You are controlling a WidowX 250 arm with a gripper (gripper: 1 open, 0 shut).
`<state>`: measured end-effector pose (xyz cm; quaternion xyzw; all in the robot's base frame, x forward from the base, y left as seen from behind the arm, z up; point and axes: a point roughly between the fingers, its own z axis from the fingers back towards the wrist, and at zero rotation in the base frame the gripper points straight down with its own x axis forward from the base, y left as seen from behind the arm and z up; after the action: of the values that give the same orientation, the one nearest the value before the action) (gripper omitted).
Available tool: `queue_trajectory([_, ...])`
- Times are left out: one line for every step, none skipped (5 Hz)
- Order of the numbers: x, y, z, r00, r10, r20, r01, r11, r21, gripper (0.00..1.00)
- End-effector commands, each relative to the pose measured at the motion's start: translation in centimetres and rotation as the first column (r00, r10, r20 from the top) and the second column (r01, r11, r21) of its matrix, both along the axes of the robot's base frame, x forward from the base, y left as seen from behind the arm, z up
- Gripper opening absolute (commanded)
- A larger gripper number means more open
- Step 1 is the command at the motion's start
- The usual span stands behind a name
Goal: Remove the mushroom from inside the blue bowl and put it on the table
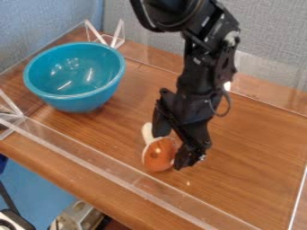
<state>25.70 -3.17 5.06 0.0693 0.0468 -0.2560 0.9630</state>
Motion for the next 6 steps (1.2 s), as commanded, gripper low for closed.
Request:
queue_trajectory([0.3, 0.8, 2.0, 0.997, 0.033, 0.071, -0.031, 0.999, -0.022, 1.0])
queue_trajectory([0.4, 1.9, 2.7, 0.994, 0.063, 0.087, -0.06, 0.997, -0.038, 1.0])
queue_trajectory([0.6, 2.9, 3.1, 0.992, 0.083, 0.093, -0.079, 0.996, -0.048, 1.0])
queue_trajectory([0.7, 3.3, 3.4, 0.992, 0.085, 0.096, -0.081, 0.995, -0.053, 1.0])
queue_trajectory([0.9, 3.7, 3.6, 0.991, 0.088, 0.1, -0.083, 0.995, -0.057, 1.0])
queue_trajectory([1.0, 3.9, 3.8, 0.99, 0.09, 0.104, -0.084, 0.995, -0.057, 1.0])
